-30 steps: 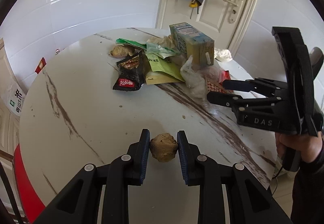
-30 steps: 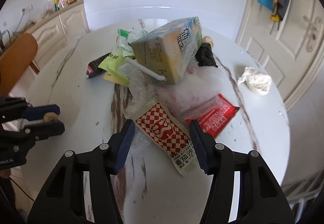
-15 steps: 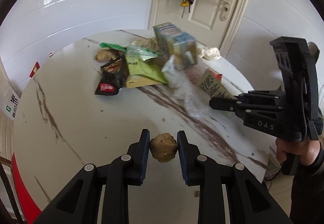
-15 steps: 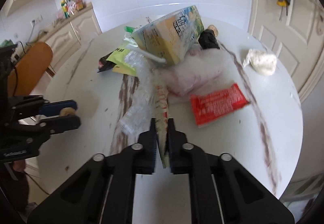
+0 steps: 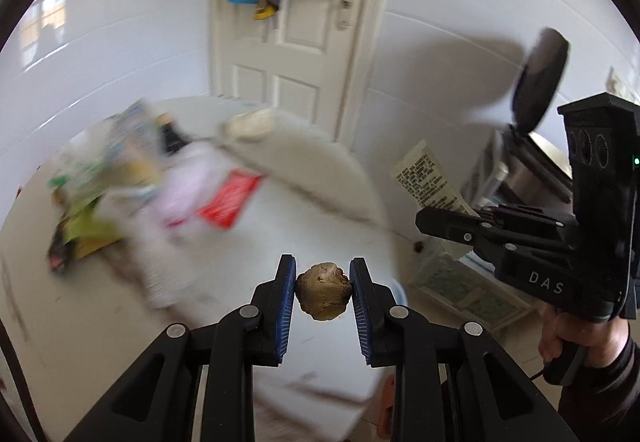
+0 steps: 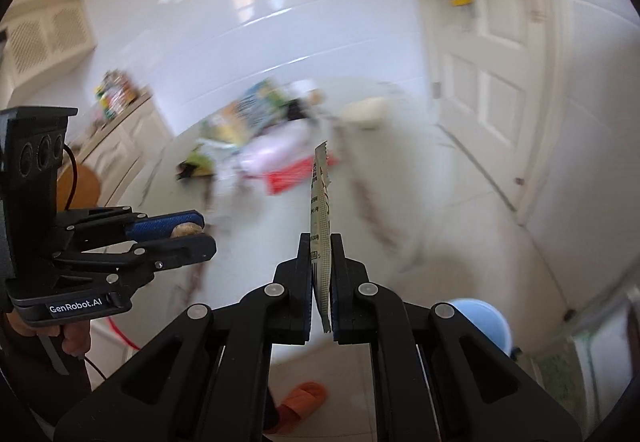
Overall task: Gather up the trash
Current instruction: 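Carry both items to the blue bucket and open both grippers over it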
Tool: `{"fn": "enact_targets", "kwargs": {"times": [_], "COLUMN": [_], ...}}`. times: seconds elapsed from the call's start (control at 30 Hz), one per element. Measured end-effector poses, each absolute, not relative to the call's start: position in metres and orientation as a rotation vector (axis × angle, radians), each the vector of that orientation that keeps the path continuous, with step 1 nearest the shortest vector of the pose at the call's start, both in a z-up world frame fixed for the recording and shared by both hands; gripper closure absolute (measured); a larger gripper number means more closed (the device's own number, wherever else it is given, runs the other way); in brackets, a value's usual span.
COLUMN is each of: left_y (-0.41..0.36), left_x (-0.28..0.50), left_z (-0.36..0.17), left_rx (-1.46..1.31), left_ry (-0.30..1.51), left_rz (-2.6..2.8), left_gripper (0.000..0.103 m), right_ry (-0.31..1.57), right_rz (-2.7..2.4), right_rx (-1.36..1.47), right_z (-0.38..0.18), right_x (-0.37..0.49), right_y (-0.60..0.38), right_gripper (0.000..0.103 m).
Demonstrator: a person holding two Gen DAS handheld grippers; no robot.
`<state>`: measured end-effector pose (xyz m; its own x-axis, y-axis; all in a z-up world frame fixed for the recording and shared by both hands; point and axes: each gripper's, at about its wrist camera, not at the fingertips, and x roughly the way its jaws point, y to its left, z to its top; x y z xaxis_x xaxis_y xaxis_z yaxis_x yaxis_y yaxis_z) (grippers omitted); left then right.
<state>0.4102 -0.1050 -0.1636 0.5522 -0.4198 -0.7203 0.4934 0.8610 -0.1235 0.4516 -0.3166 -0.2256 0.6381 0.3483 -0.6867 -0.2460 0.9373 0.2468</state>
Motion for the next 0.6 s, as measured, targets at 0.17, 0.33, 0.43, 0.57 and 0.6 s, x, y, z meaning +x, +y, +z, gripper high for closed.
{"fn": "enact_targets", "kwargs": {"times": [0.17, 0.33, 0.43, 0.57, 0.6], "left_y": [-0.206, -0.287, -0.314, -0.326, -0.326], "left_x": [0.423, 0.457, 0.482, 0.512, 0.516], "left_z": [-0.168, -0.209, -0.234, -0.259, -0.262], "left_rx": [0.183, 0.287, 0.308, 0.351, 0.351], "left_ry": [0.838, 0.919, 0.975, 1.001, 0.999], "left_rz": [-0.659, -0.676, -0.677, -0.62, -0.608], "left_gripper": [0.079, 0.079, 0.078, 0.055, 0.047], "right_ry": [0.802, 0.846, 0.883, 0.934, 0.944], "right_rz": [0.155, 0.023, -0.012, -0.025, -0.023], "right_rx": [0.193, 0.266, 0.314, 0.364, 0.376], "right_z": [-0.229, -0.258, -0.284, -0.317, -0.325], "right_x": [0.419, 0.412, 0.418, 0.427, 0.431], "right_y": [-0.397, -0.458, -0.481, -0.503, -0.507], "right_gripper": [0.096, 0.096, 0.096, 0.096, 0.096]}}
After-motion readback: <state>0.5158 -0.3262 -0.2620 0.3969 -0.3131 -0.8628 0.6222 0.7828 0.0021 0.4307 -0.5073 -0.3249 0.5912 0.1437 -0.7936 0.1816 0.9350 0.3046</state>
